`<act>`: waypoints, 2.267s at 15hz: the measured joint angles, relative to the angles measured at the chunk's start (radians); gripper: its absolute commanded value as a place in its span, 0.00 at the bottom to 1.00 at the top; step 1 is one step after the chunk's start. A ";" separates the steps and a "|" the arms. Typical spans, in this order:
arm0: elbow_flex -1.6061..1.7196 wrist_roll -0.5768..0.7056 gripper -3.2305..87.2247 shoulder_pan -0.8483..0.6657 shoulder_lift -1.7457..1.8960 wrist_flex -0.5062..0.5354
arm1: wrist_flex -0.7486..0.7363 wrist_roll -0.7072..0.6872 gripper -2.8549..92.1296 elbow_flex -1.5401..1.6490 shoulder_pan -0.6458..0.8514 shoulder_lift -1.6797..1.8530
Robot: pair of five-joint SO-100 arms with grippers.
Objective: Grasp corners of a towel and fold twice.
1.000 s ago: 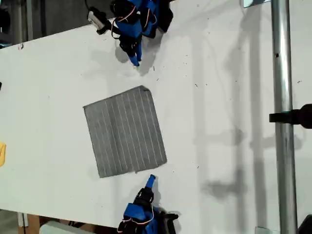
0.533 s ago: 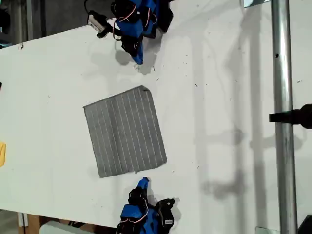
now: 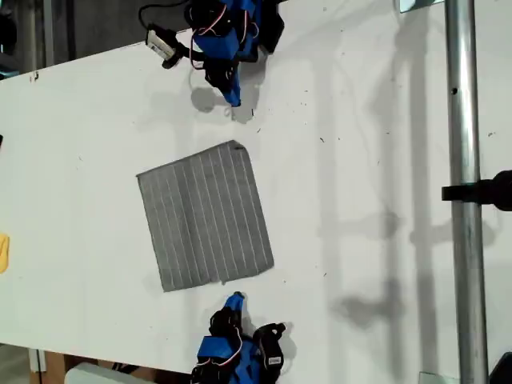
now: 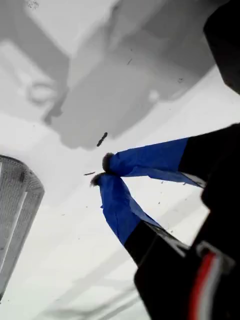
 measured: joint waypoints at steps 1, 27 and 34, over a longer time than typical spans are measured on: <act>-0.017 -0.021 0.03 0.006 -0.003 0.014 | -0.002 0.002 0.03 -0.018 -0.009 -0.003; -1.285 0.146 0.03 0.072 -1.201 0.210 | 0.103 -1.020 0.48 -1.284 0.012 -1.686; -1.252 0.140 0.03 0.072 -1.201 0.219 | -0.202 -1.127 0.46 -1.144 0.075 -1.933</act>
